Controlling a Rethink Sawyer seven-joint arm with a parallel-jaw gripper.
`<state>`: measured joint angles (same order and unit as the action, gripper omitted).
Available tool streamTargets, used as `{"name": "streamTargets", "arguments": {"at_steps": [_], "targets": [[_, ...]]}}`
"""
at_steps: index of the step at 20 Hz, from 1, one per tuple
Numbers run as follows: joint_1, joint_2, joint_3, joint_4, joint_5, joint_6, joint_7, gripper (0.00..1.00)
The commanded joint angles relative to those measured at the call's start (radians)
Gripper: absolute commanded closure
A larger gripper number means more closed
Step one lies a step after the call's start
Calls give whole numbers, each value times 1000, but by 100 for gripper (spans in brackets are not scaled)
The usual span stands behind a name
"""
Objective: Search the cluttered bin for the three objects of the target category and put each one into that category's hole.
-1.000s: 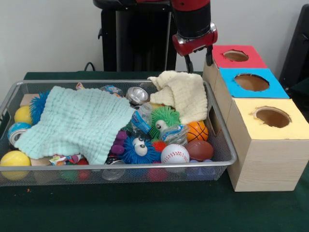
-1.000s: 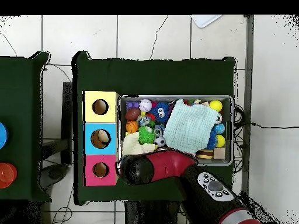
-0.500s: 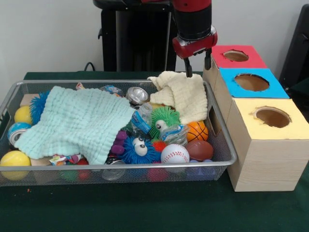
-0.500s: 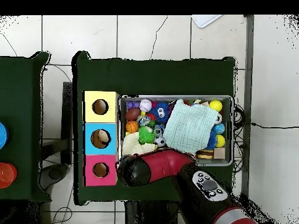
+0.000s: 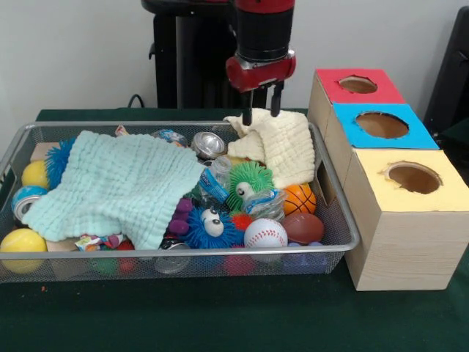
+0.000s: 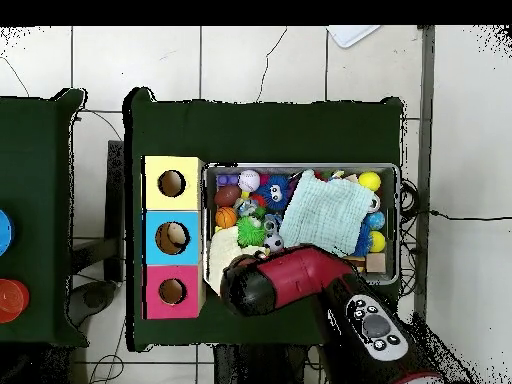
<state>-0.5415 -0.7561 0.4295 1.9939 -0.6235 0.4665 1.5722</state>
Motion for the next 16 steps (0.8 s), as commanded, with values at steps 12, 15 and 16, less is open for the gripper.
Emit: {"name": "streamTargets", "arguments": {"at_steps": [12, 15, 16], "targets": [[-248, 0, 188, -183, -200, -26, -272, 0], [-273, 70, 208, -216, -250, -20, -295, 0], [-287, 109, 218, -230, -262, -21, -296, 0]]}}
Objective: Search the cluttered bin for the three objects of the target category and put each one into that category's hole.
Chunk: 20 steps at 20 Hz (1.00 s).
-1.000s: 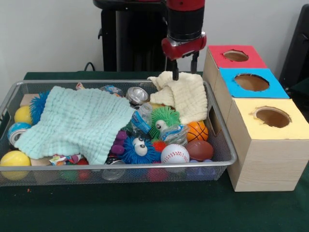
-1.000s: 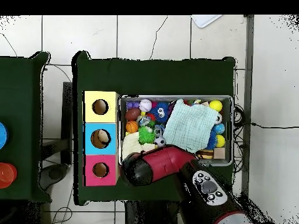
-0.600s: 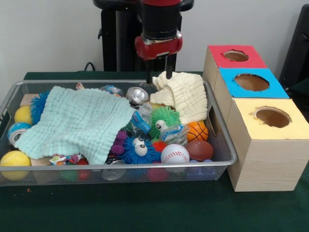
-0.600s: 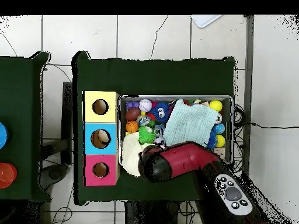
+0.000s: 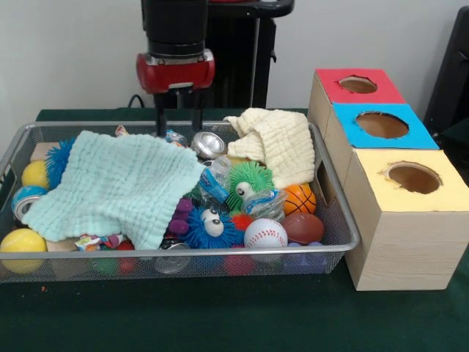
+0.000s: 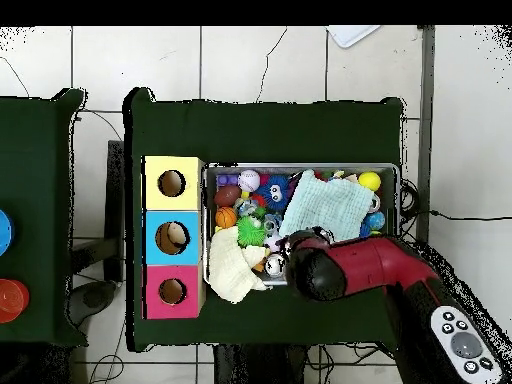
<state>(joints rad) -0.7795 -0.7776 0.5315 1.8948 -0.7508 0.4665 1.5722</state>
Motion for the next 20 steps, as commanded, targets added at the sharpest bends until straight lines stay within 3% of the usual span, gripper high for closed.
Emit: {"name": "streamTargets", "arguments": {"at_steps": [1, 4, 7, 11, 16, 17, 20], "targets": [[-55, 186, 114, -151, -155, -12, -310, 0], [-67, 332, 103, -217, -220, -27, -313, 0], [-79, 415, 112, -272, -278, -43, -335, 0], [-100, 481, 133, -331, -333, -42, -381, 0], [-122, 516, 152, -350, -336, 26, -438, 0], [-123, 516, 153, -350, -342, 36, -440, 100], [-102, 498, 132, -350, -346, 45, -407, 100]]}}
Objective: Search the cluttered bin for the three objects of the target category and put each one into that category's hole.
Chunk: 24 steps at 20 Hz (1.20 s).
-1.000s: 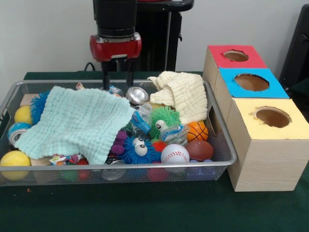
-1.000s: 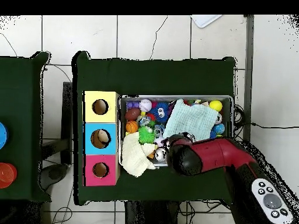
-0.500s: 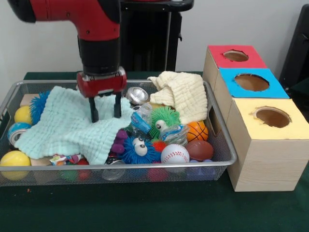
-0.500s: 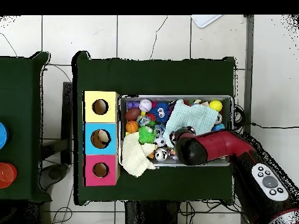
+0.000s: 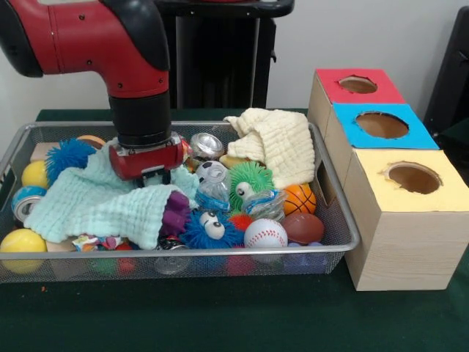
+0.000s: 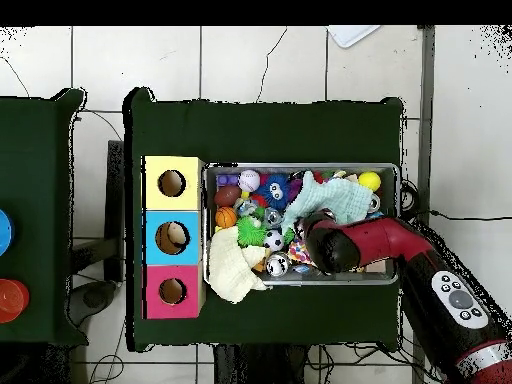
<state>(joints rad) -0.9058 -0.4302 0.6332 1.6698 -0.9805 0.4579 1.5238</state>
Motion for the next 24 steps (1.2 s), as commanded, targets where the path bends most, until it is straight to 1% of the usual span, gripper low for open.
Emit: {"name": "streamTargets", "arguments": {"at_steps": [1, 3, 4, 5, 7, 10, 12, 13, 15, 17, 21, 23, 24], "targets": [[34, 139, 21, -121, -120, 54, -344, 100], [55, 111, 0, -110, -135, 47, -307, 100], [66, 78, -3, -88, -127, 55, -289, 100], [75, 28, -9, -54, -111, 65, -254, 100], [98, -130, -16, 56, -39, 131, -188, 100], [132, -363, -5, 204, 127, 298, -154, 100], [159, -454, -3, 247, 221, 393, -131, 100], [169, -484, -3, 262, 258, 431, -123, 100], [190, -525, -4, 284, 315, 483, -102, 100], [207, -551, -1, 301, 358, 508, -78, 100], [239, -568, -5, 331, 406, 479, -7, 100], [259, -529, -14, 331, 399, 423, 34, 100], [270, -491, -22, 326, 386, 375, 56, 100]]}}
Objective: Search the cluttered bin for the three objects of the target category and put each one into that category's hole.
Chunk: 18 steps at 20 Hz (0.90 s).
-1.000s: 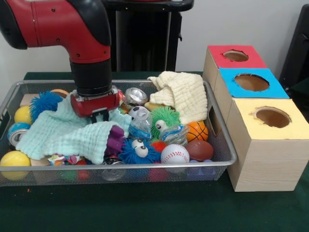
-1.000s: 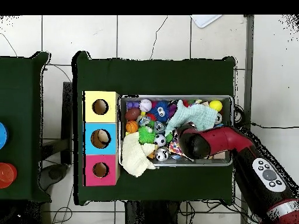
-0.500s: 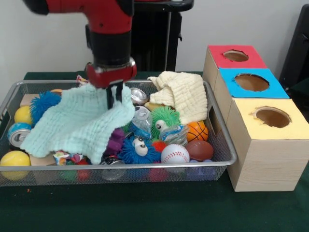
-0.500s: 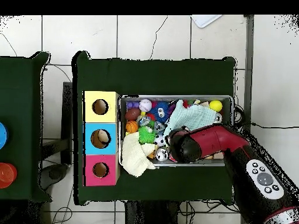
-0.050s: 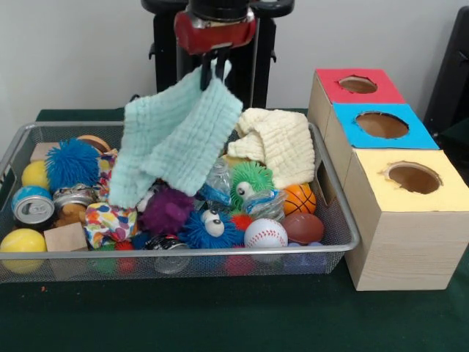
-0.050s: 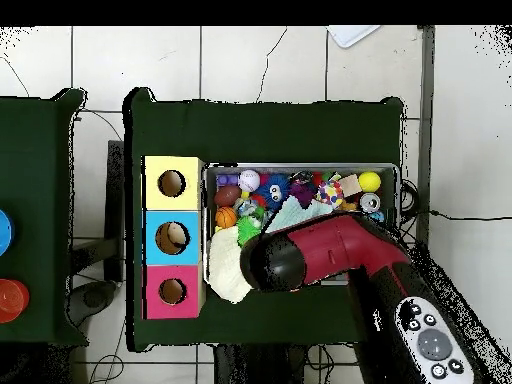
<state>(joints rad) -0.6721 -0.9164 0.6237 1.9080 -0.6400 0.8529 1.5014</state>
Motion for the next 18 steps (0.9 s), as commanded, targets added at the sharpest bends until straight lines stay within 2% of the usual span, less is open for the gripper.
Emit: {"name": "streamTargets", "arguments": {"at_steps": [1, 4, 7, 11, 15, 17, 18], "targets": [[47, 33, -21, 84, 32, -68, 101, 100], [71, 154, -40, 61, -1, -228, 144, 100], [76, 220, -49, 37, -5, -303, 137, 100], [78, 241, -49, 10, 0, -322, 89, 100], [68, 200, -35, 15, 43, -278, 43, 100], [67, 205, -37, 4, 36, -282, 31, 100], [69, 212, -42, 5, 29, -279, 28, 0]]}}
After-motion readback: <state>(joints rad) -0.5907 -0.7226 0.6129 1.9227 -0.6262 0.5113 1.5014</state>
